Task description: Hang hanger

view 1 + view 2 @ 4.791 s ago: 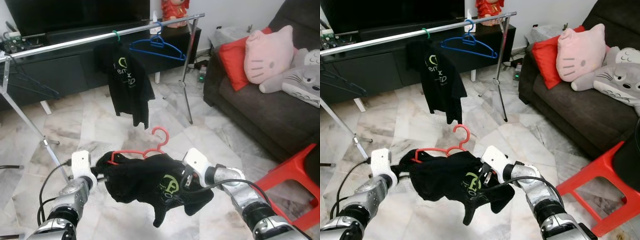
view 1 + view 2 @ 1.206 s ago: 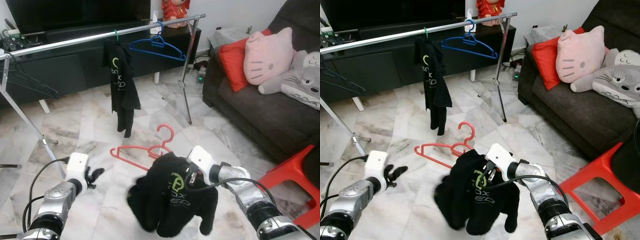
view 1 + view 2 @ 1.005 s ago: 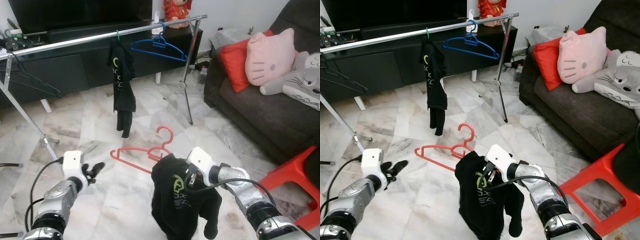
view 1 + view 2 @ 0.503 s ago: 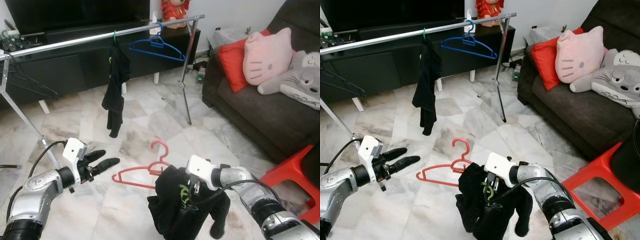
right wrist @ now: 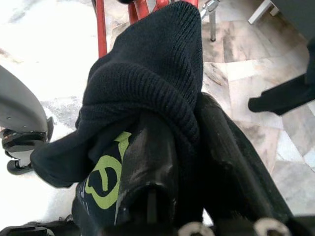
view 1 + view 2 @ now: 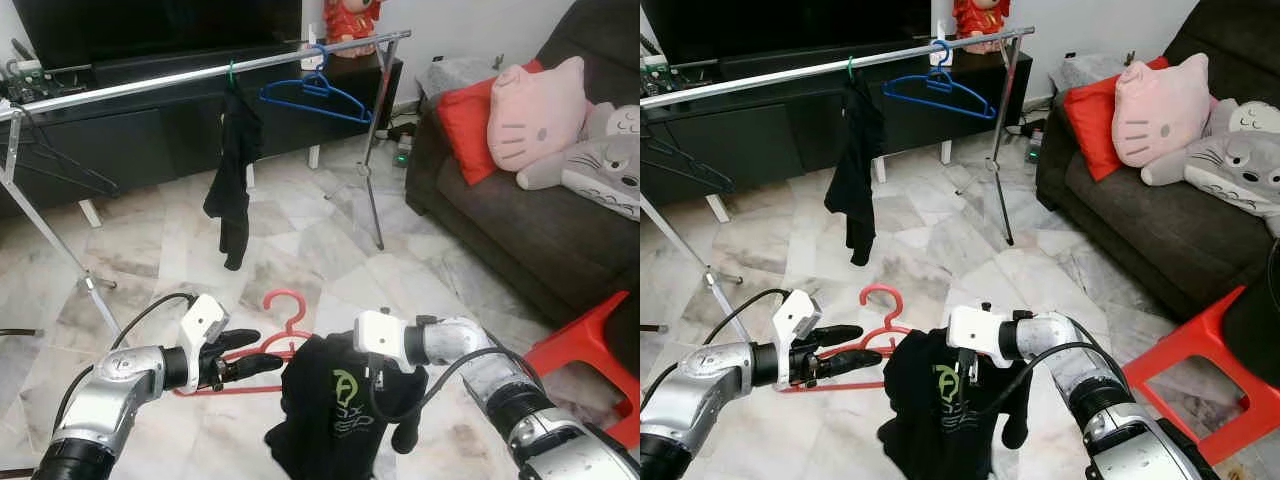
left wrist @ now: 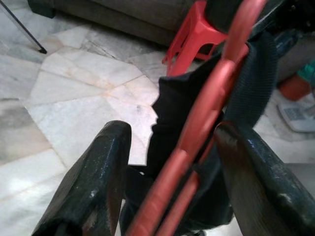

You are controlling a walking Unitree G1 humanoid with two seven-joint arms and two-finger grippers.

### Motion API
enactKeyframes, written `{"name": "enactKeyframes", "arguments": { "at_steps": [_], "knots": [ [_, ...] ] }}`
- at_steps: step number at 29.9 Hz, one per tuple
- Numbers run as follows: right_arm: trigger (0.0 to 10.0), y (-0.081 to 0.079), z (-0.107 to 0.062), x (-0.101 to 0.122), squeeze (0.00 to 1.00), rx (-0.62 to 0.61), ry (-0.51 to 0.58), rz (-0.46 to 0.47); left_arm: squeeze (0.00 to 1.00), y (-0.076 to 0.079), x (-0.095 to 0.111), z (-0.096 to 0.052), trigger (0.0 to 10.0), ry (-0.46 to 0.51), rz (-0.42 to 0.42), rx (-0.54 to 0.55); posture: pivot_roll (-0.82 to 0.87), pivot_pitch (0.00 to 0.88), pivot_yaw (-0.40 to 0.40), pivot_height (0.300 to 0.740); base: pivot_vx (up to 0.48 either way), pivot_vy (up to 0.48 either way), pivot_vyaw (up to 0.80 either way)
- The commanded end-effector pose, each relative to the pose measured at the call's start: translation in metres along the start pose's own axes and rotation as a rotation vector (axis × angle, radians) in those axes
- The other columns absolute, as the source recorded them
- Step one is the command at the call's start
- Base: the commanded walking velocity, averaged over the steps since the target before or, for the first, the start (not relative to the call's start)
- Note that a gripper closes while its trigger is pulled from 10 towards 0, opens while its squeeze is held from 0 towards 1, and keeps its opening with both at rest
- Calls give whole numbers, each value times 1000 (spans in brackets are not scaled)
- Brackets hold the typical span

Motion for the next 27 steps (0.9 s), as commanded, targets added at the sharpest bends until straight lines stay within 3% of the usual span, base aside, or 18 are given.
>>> {"name": "enactKeyframes", "arguments": {
  "at_steps": [1,3,17,18,19,20,21,22,24,26,27],
  "knots": [
    [10000,0,1,5,0,25,-8,-51,0,3,-2,4,10000,-21,11,-33,-1,0,-53,740,0,0,0],
    [10000,-4,3,-1,0,41,-43,-74,0,6,0,6,10000,-24,29,-64,6,0,-55,740,0,0,0],
    [10000,-4,5,3,0,44,-21,-80,0,14,-15,3,10000,-123,56,-142,10,0,-49,740,0,0,0],
    [10000,-4,5,3,0,46,-19,-80,0,15,-15,4,8745,-121,55,-143,10,0,-49,740,0,0,0],
    [10000,-4,5,3,0,47,-18,-81,0,15,-15,5,8745,-120,55,-144,10,0,-49,740,0,0,0],
    [10000,-4,5,3,0,48,-19,-81,0,15,-15,6,7843,-120,55,-145,9,0,-50,740,0,0,0],
    [10000,-4,5,3,0,49,-21,-82,0,15,-15,6,7843,-121,55,-147,9,0,-50,740,0,0,0],
    [10000,-4,5,3,0,49,-21,-83,0,15,-15,7,6902,-122,57,-147,9,0,-50,740,0,0,0],
    [10000,-4,6,3,0,46,-20,-82,0,15,-16,9,6824,-124,58,-147,10,0,-49,740,0,0,0],
    [10000,-4,6,4,0,48,-17,-80,0,14,-16,10,4510,-124,57,-139,9,0,-50,740,0,0,0],
    [10000,-5,7,4,0,50,-16,-79,0,13,-16,10,4510,-124,54,-134,9,0,-50,740,0,0,0]
  ]
}}
Point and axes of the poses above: a point about 5 cm out from each wrist's last joint towards the gripper, its own z axis pointing out of the wrist towards the gripper, its own x axis along the axis of the wrist's last joint, y = z × x, the point moved 4 cm from there along z, pointing out of the wrist towards the gripper, and after that the axes turned 14 degrees about z, right-handed, at the moved point
